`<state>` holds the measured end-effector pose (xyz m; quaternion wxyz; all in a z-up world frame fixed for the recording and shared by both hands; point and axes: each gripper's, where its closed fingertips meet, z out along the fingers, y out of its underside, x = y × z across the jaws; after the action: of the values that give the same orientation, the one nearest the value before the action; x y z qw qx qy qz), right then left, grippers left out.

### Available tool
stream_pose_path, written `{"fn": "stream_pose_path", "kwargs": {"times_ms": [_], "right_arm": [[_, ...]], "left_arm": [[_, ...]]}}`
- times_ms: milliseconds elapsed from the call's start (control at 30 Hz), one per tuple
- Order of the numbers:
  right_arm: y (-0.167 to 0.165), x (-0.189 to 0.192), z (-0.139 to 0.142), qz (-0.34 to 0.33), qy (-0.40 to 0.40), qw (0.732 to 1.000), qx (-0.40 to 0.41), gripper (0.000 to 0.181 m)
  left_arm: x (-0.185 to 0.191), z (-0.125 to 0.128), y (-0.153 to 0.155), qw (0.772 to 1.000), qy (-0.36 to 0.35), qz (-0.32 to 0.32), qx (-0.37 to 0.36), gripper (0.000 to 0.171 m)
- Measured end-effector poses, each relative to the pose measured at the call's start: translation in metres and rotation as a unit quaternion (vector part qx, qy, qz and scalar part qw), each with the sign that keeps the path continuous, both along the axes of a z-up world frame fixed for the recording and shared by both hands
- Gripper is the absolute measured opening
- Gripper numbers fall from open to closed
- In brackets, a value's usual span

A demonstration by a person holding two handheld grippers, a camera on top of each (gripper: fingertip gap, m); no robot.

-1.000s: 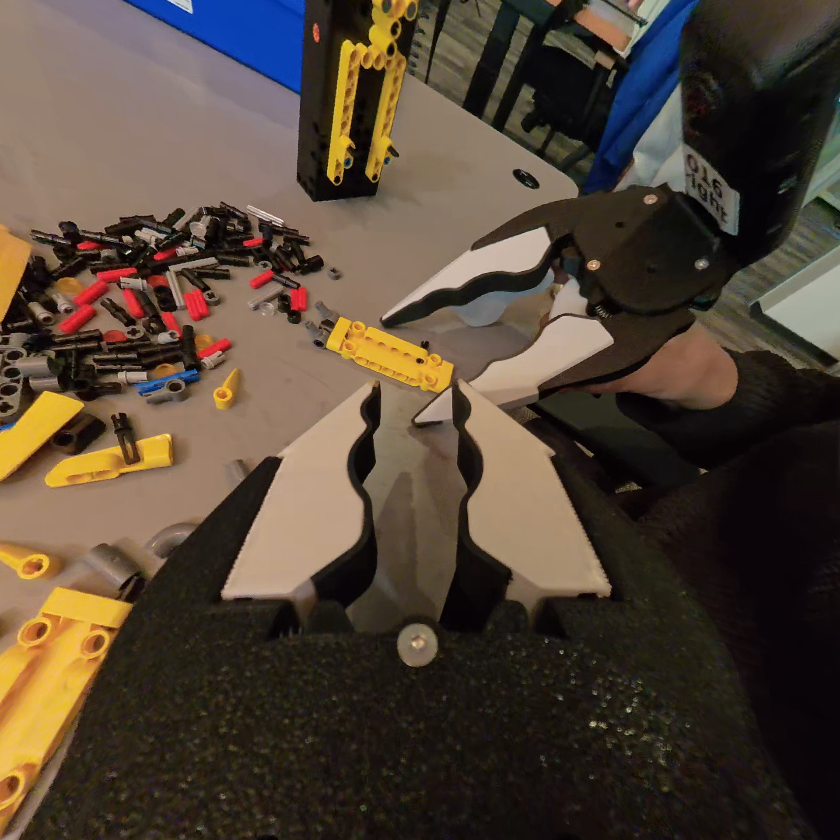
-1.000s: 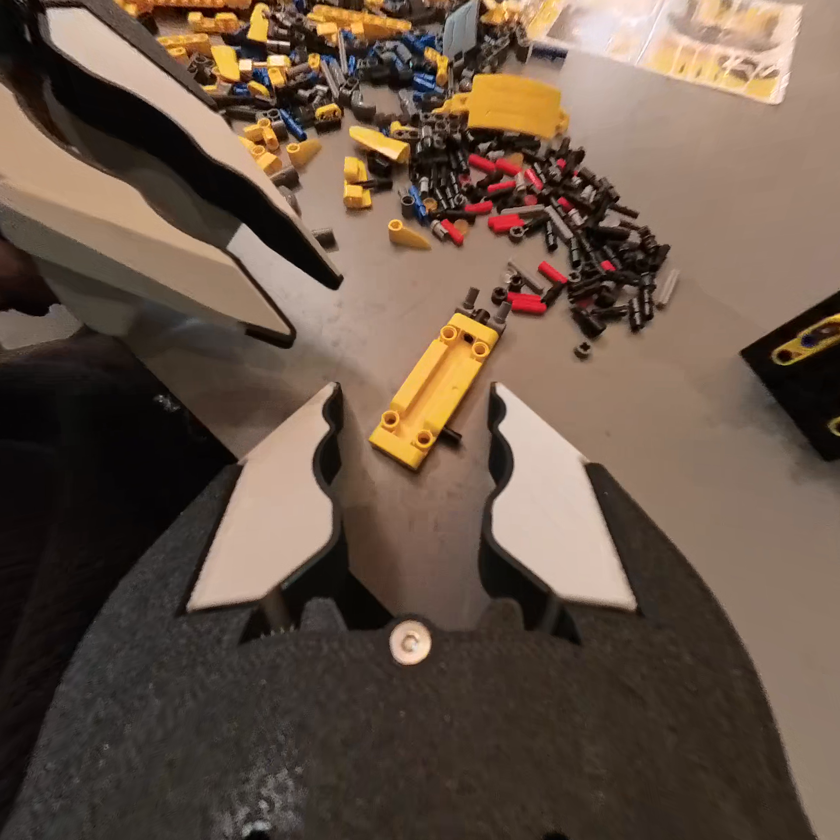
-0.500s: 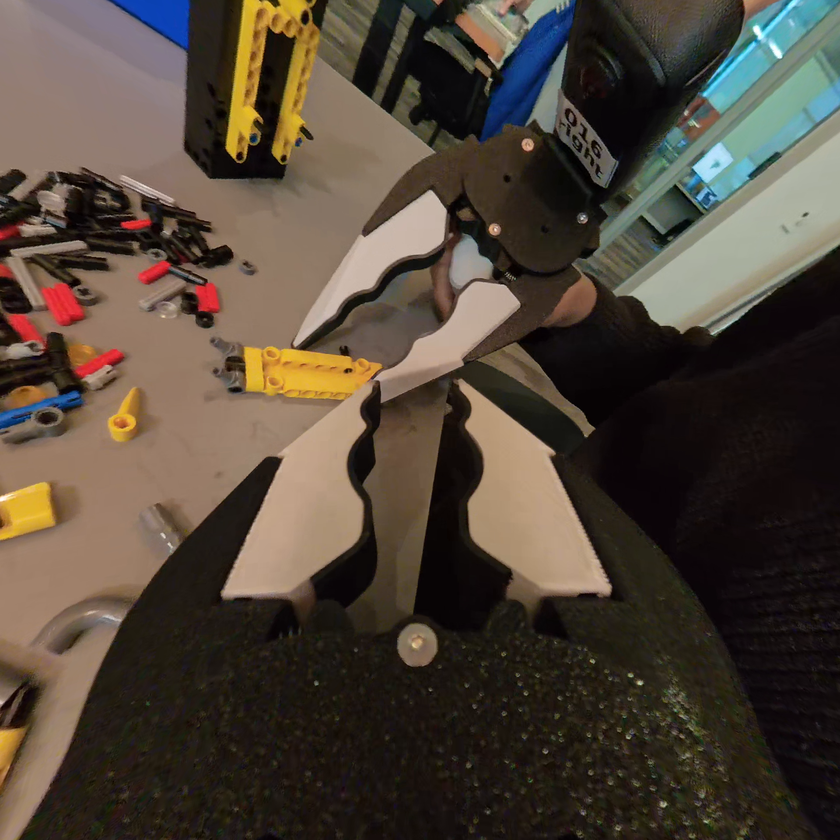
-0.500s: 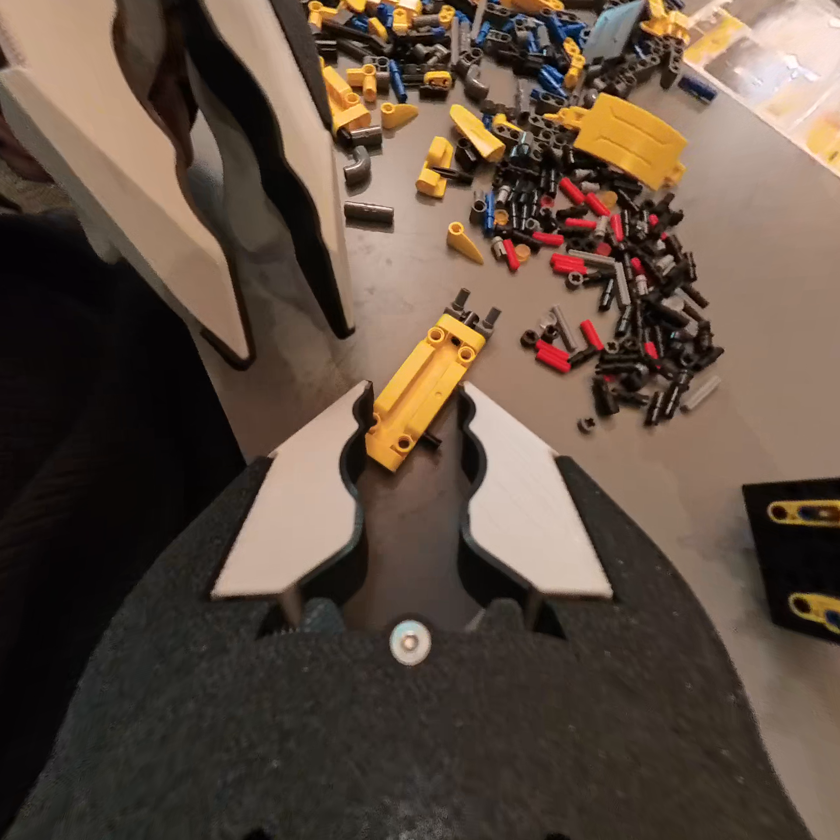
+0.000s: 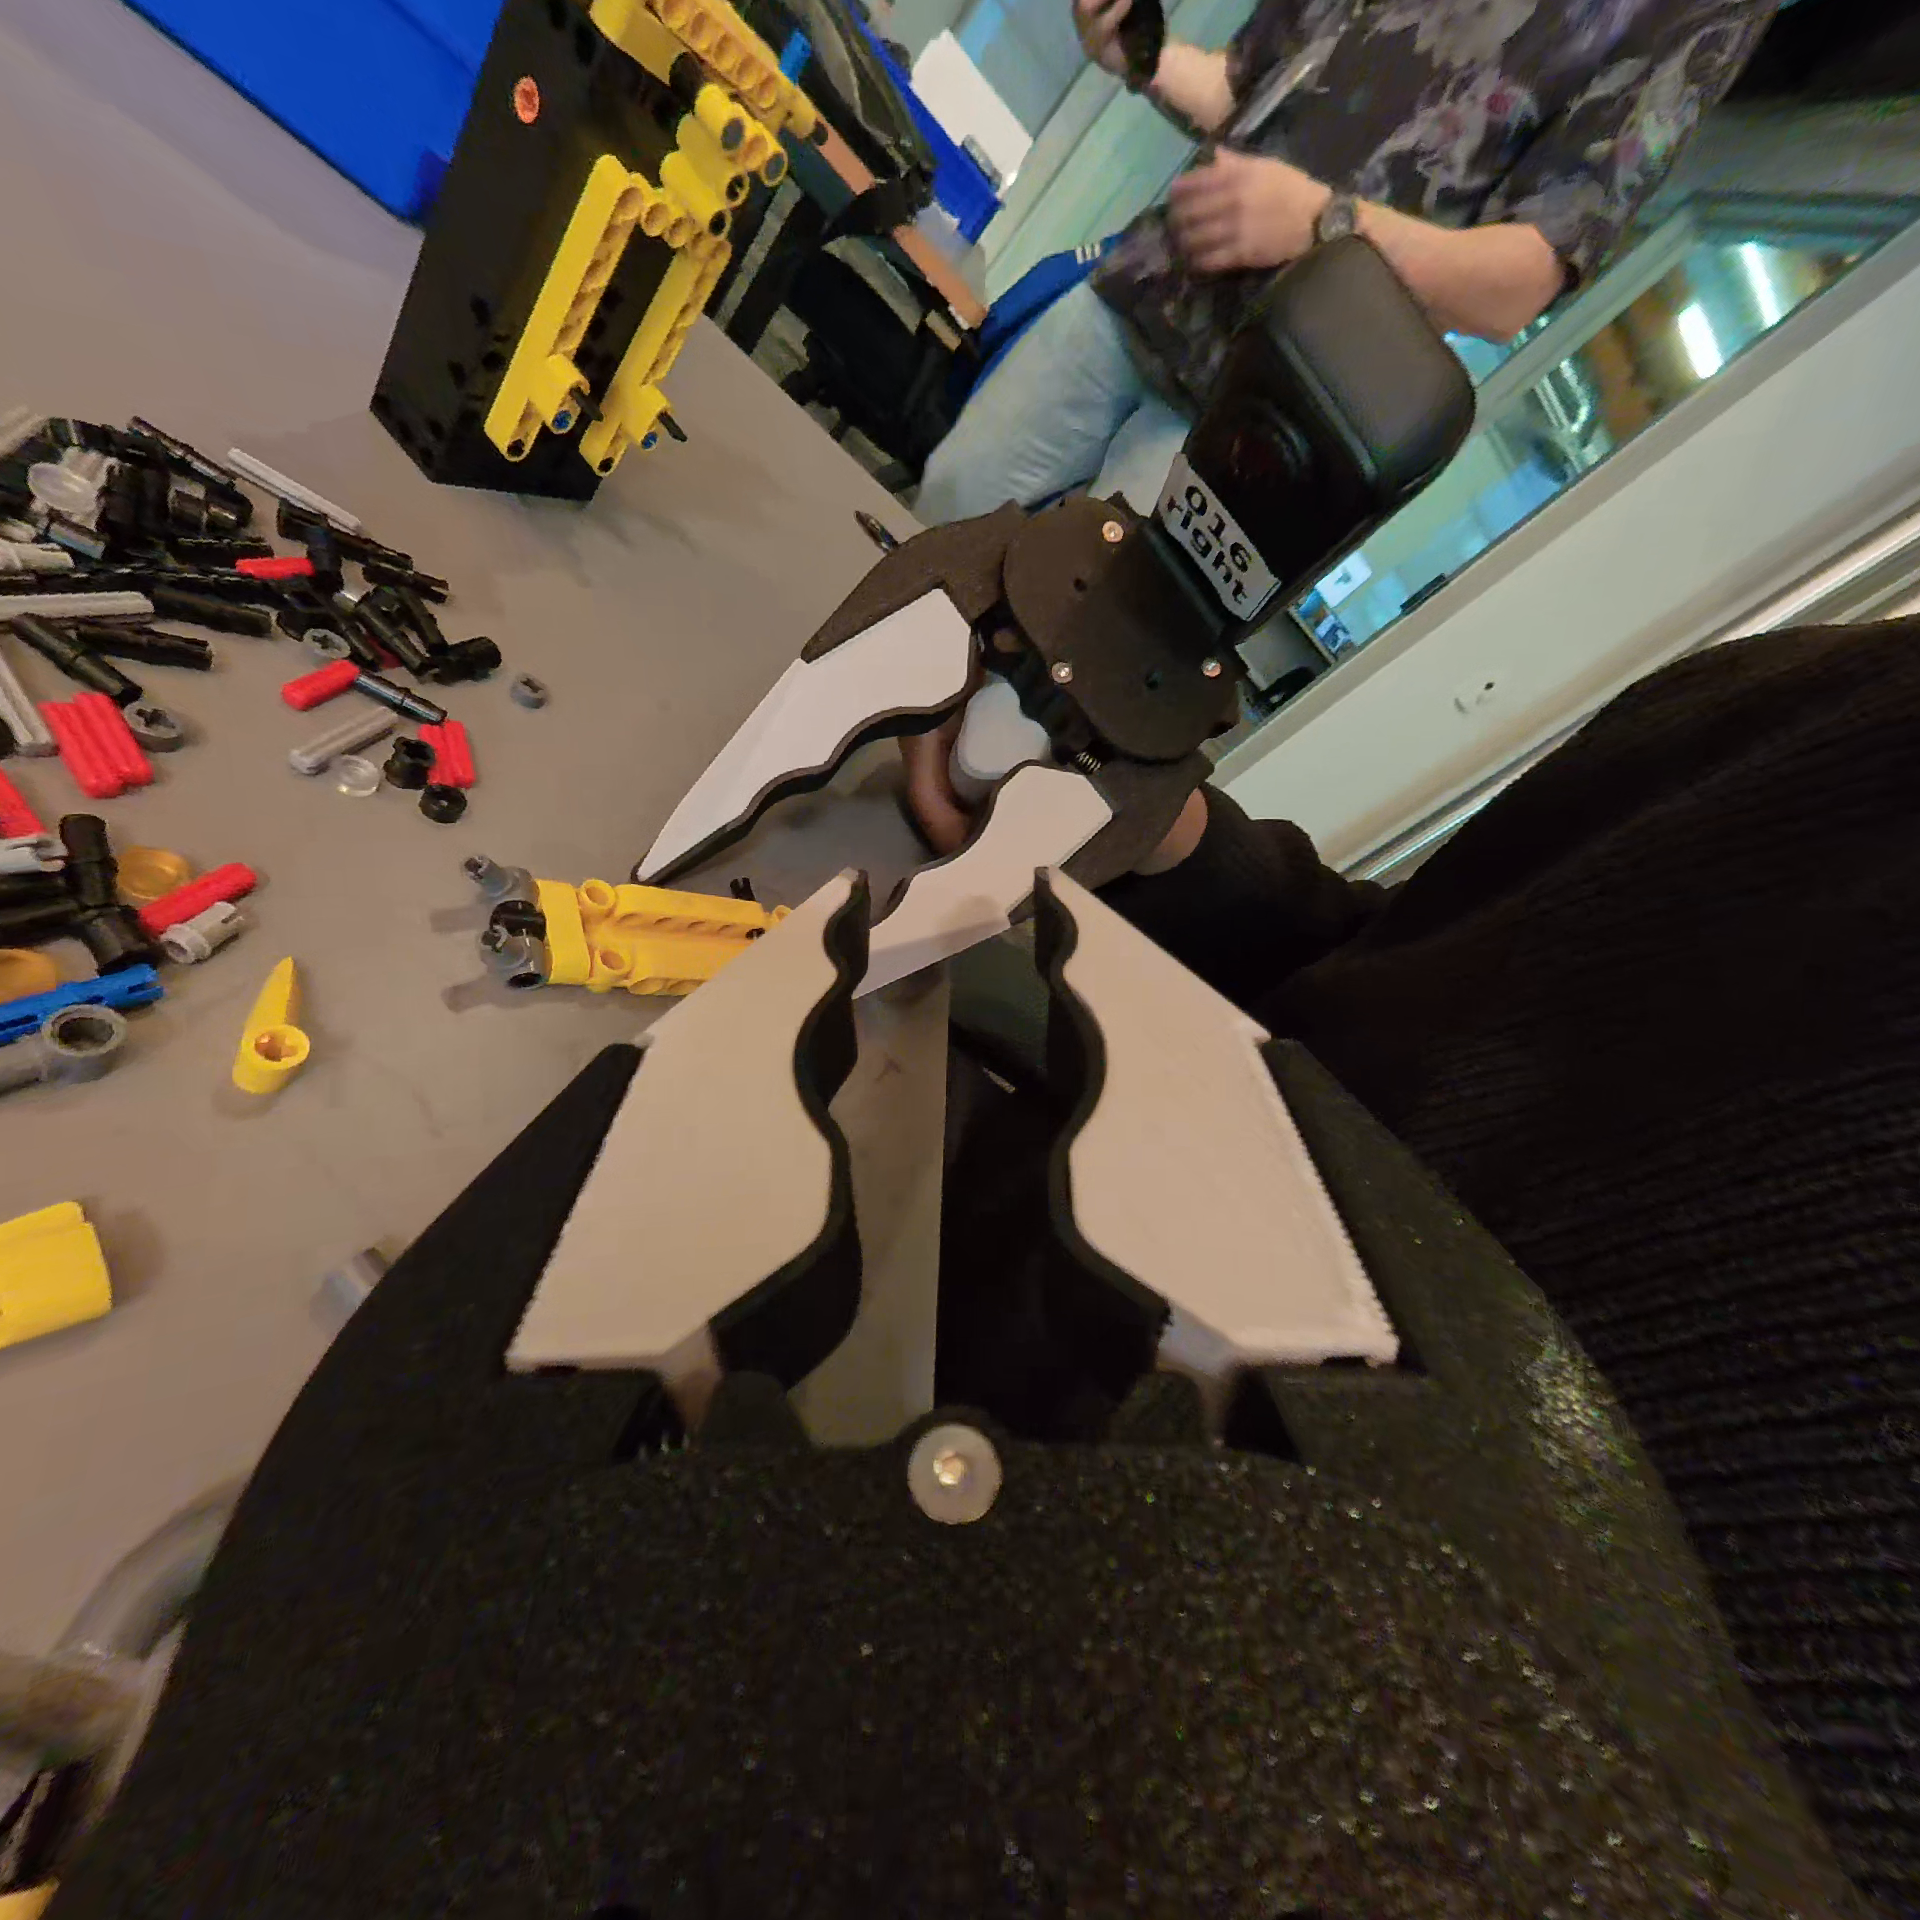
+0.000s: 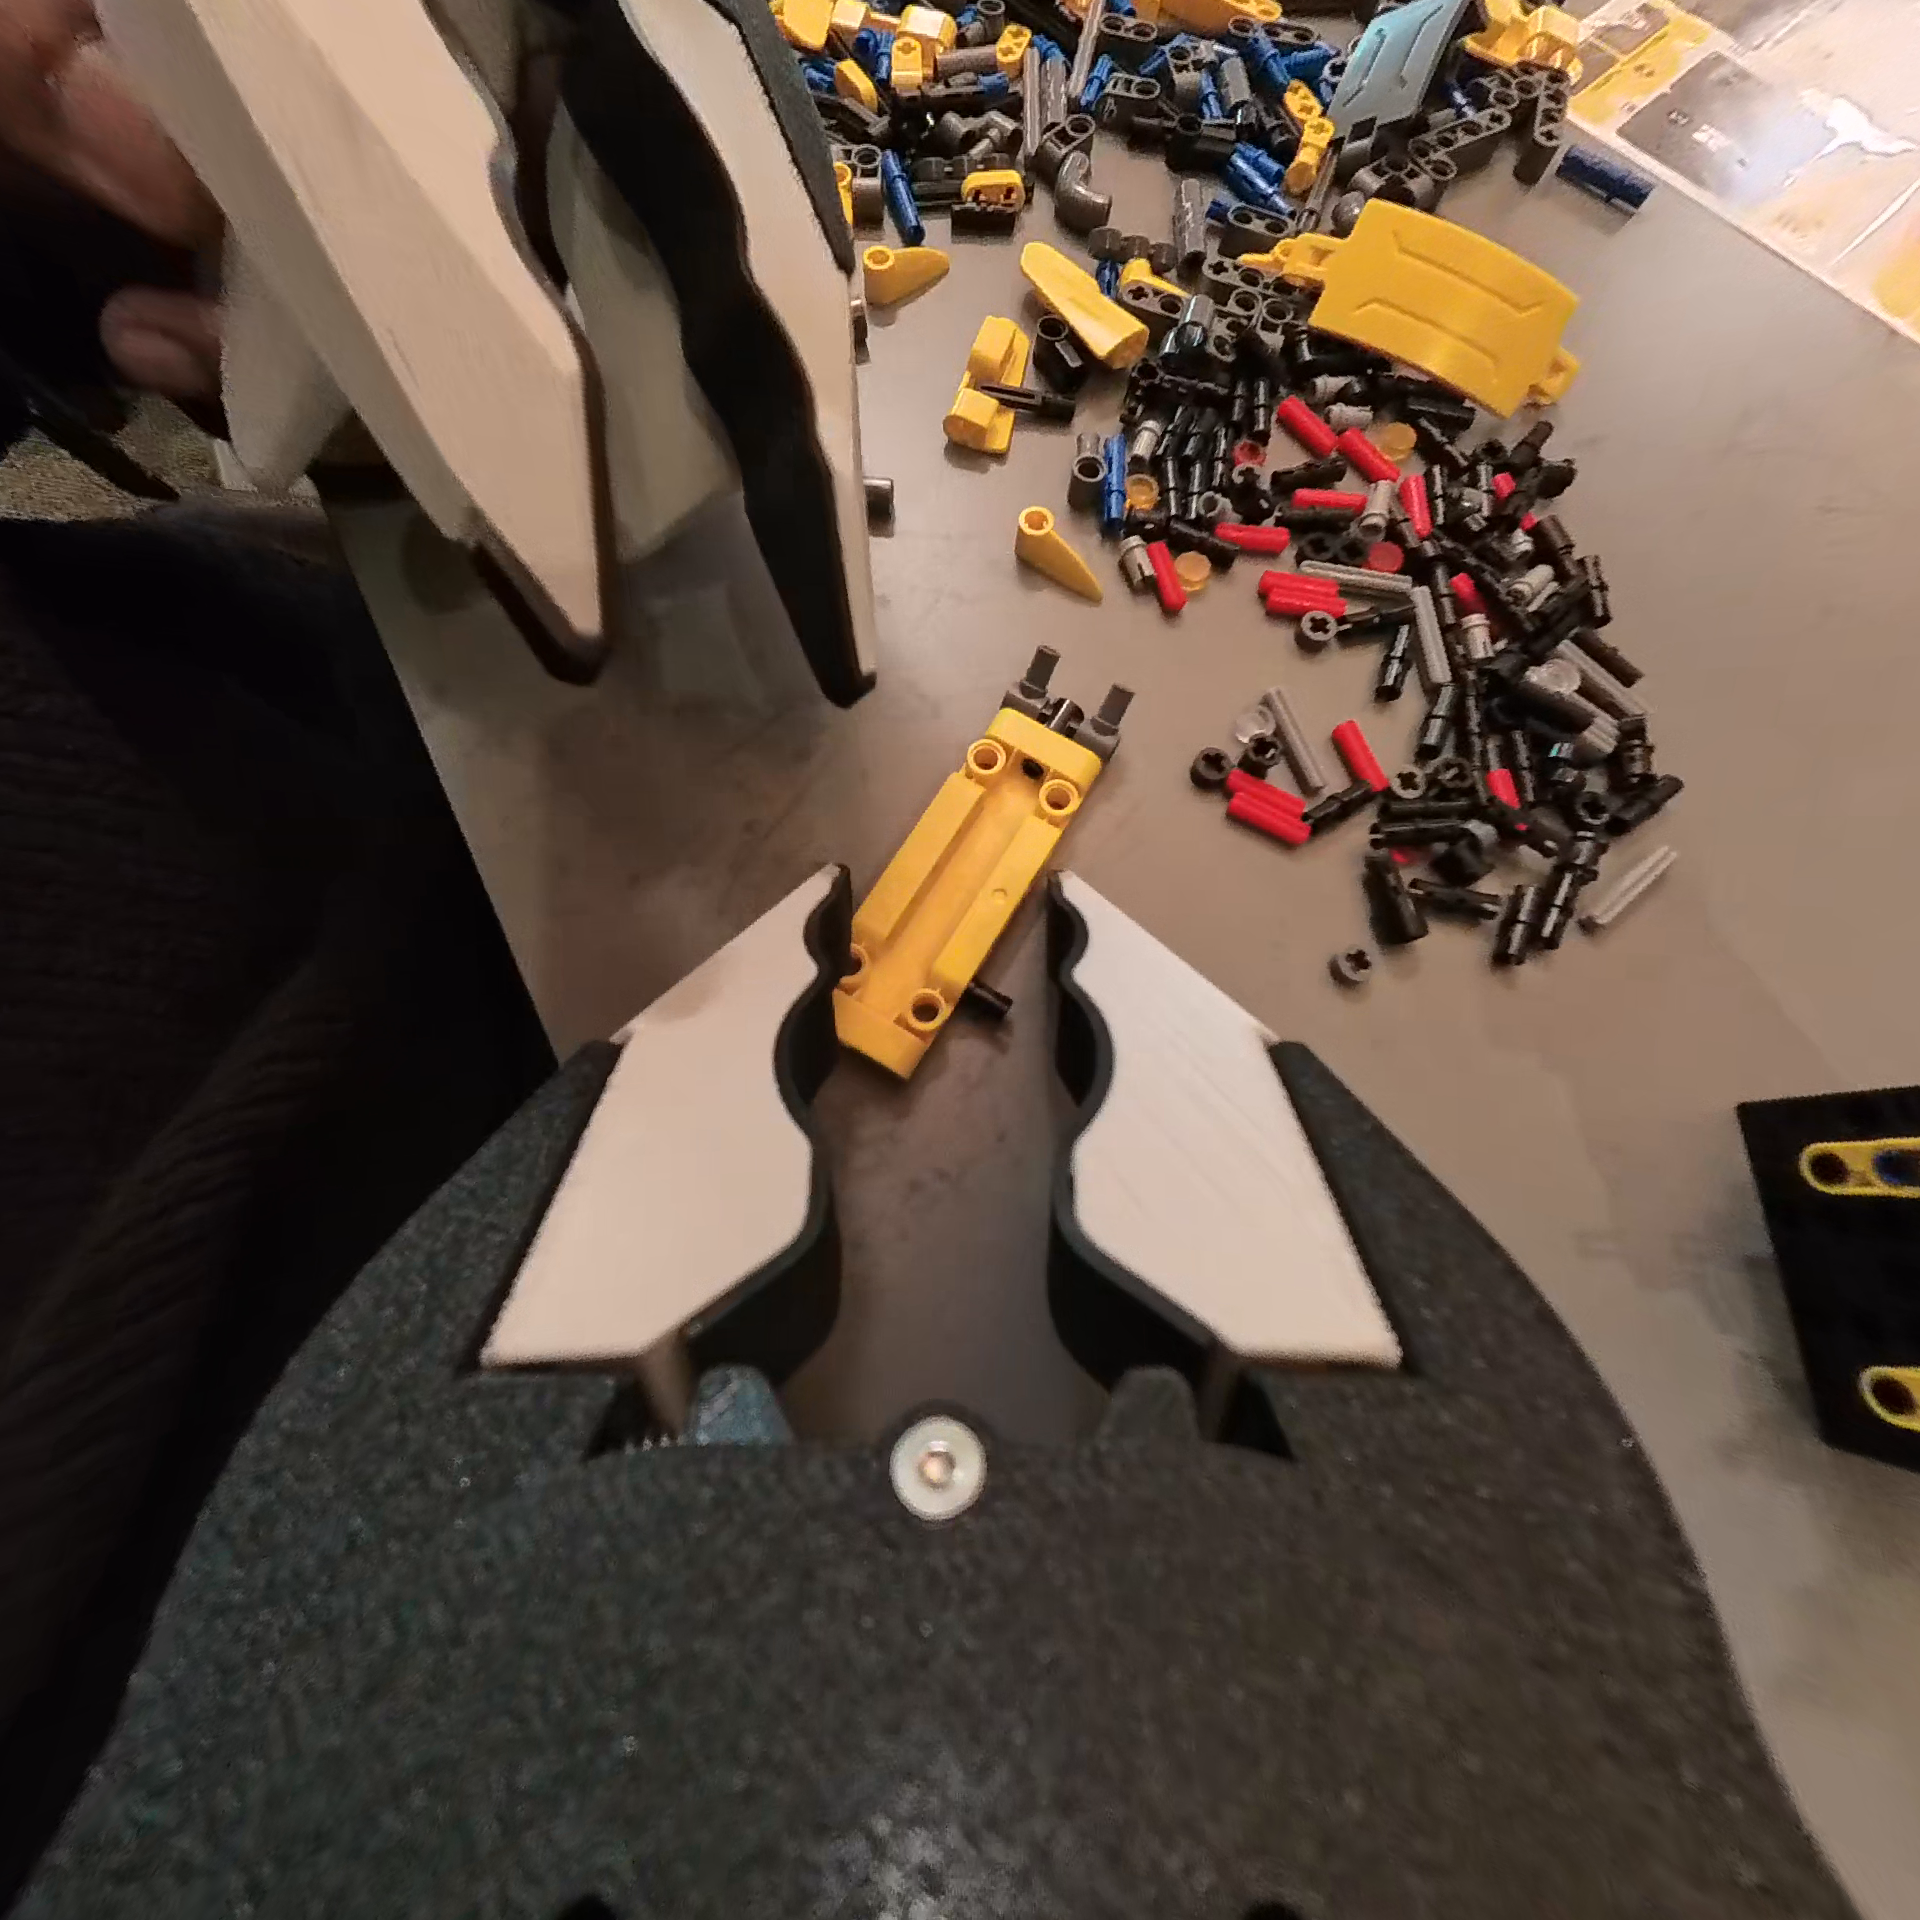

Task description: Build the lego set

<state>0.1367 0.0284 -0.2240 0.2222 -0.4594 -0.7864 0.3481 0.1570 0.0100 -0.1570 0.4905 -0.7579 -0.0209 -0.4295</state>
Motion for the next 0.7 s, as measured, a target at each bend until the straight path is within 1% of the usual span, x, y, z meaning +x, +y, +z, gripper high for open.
{"fn": "stream_pose_path", "kwargs": {"times_ms": [300,500,667,700], "right_arm": [[0.000,0.001,0.000,-0.010,0.003,1.000,0.004,0.037],[0.002,0.006,0.002,-0.016,0.022,0.999,0.030,0.038],[0.008,0.013,0.001,-0.029,0.016,0.999,0.007,0.038],[0.010,0.014,0.001,-0.035,0.013,0.999,0.002,0.041]], "left_arm": [[-0.009,0.009,-0.002,0.998,-0.058,0.006,0.019,0.031],[-0.012,0.013,-0.003,0.997,-0.068,0.012,0.030,0.031],[-0.011,0.012,-0.003,0.997,-0.069,0.008,0.029,0.031],[-0.011,0.012,-0.003,0.997,-0.069,0.008,0.028,0.031]]}}
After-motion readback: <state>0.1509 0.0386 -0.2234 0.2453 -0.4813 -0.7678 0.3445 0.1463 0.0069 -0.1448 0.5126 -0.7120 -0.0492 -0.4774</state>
